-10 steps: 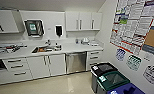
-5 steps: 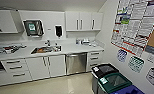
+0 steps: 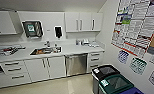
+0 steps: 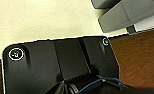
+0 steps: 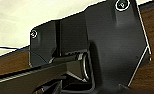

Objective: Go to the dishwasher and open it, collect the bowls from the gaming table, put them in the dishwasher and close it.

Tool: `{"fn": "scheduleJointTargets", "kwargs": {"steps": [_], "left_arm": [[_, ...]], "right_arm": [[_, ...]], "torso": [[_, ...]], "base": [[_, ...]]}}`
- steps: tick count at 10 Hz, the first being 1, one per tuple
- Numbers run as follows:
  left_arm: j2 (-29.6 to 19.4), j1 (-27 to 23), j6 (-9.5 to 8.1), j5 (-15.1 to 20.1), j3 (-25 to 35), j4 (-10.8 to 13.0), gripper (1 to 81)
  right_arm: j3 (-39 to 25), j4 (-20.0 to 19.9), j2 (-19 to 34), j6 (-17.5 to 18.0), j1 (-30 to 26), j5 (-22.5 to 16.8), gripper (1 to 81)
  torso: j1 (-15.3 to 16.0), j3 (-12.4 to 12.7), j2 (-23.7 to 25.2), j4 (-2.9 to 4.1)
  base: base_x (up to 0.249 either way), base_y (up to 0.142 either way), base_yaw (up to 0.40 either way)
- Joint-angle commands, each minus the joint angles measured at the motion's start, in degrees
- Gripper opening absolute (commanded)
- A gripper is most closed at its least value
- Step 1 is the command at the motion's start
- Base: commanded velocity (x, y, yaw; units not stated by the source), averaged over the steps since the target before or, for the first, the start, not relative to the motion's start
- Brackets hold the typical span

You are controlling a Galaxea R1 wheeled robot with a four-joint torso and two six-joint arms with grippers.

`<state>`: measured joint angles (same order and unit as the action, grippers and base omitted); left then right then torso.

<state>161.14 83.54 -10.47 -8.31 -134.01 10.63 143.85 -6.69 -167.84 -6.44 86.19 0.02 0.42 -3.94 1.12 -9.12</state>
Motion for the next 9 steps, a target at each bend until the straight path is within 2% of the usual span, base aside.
{"fn": "scheduleJointTargets", "kwargs": {"steps": [1,9], "left_arm": [[-0.8,-2.6,0.10,2.3,0.9,-0.3,81.1],[-0.7,-2.7,0.10,2.3,0.9,-0.3,81.1]], "right_arm": [[-0.3,-0.1,0.1,-0.2,-2.5,-3.5,81.1],[-0.3,0.0,0.0,-0.2,-2.6,-3.5,81.1]], "torso": [[0.0,0.0,0.0,0.00],[-0.1,0.0,0.0,0.00]], "base": [[0.097,0.000,0.000],[0.122,0.000,0.000]]}}
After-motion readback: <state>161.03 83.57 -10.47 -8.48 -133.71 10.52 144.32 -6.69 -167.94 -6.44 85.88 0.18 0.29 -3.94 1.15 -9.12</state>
